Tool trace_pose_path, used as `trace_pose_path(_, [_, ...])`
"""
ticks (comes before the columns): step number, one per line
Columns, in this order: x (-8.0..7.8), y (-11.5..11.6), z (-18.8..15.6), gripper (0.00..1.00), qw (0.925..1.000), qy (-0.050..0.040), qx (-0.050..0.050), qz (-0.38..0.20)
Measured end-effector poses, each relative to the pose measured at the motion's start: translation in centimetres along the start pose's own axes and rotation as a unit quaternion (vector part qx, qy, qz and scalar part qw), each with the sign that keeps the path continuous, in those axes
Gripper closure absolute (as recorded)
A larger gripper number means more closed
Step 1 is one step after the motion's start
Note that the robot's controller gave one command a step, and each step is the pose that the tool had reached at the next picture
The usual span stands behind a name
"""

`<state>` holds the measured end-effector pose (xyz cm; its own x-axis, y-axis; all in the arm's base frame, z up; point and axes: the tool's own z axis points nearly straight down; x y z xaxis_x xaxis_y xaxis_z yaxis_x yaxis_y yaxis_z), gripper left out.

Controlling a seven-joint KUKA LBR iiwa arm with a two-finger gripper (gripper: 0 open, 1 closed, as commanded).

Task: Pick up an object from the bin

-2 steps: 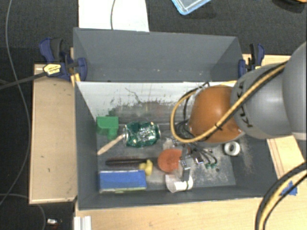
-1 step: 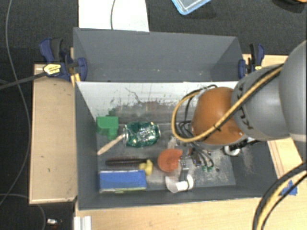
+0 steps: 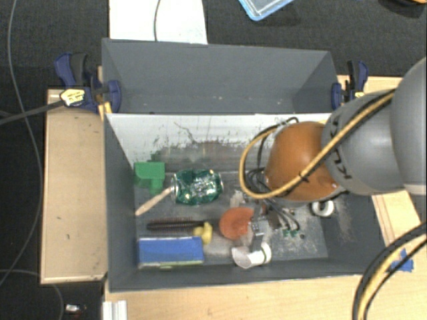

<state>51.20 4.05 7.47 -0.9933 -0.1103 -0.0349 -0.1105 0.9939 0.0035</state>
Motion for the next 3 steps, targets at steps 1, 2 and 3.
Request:
trace_pose_path(1, [-0.1,0.0,0.1,0.00,1.0000,-0.0016,0.000,0.006])
trace_pose_path(2, [0.6,2.7,-4.3,0.00,0.9997,-0.0015,0.000,0.024])
trace_pose_path(3, [0.4,1.4,-2.4,0.00,0.9996,-0.0044,0.000,0.028])
